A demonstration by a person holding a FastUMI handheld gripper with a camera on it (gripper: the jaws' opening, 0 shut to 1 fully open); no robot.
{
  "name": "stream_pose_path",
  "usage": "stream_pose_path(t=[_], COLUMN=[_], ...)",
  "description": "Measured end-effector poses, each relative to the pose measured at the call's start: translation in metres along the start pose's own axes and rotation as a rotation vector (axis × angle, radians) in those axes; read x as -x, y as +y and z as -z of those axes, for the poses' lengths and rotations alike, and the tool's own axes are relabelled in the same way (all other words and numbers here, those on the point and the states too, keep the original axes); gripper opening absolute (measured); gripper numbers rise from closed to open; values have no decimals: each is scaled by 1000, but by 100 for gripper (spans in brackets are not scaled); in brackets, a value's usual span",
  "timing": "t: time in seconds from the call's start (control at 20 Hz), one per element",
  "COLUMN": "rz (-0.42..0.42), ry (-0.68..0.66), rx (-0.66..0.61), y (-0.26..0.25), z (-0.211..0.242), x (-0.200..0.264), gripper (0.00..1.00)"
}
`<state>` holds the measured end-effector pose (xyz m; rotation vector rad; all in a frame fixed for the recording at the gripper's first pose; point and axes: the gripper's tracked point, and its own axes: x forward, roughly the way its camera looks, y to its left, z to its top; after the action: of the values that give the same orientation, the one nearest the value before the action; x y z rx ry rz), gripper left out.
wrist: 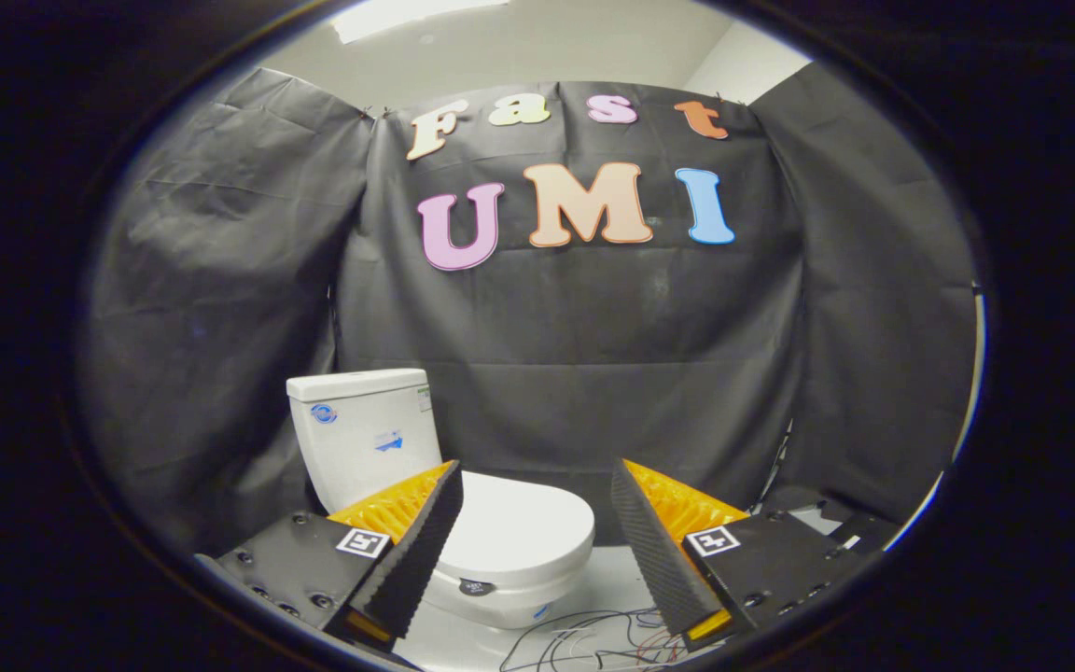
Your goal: Open the toilet lid.
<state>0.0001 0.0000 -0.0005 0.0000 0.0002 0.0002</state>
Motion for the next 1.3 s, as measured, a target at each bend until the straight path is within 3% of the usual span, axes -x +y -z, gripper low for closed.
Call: stream_pose_path(t=[1.3], rz=[-2], ry=[-7], rx=[0], y=[-1], z=[-2], x=[-8], gripper=[99])
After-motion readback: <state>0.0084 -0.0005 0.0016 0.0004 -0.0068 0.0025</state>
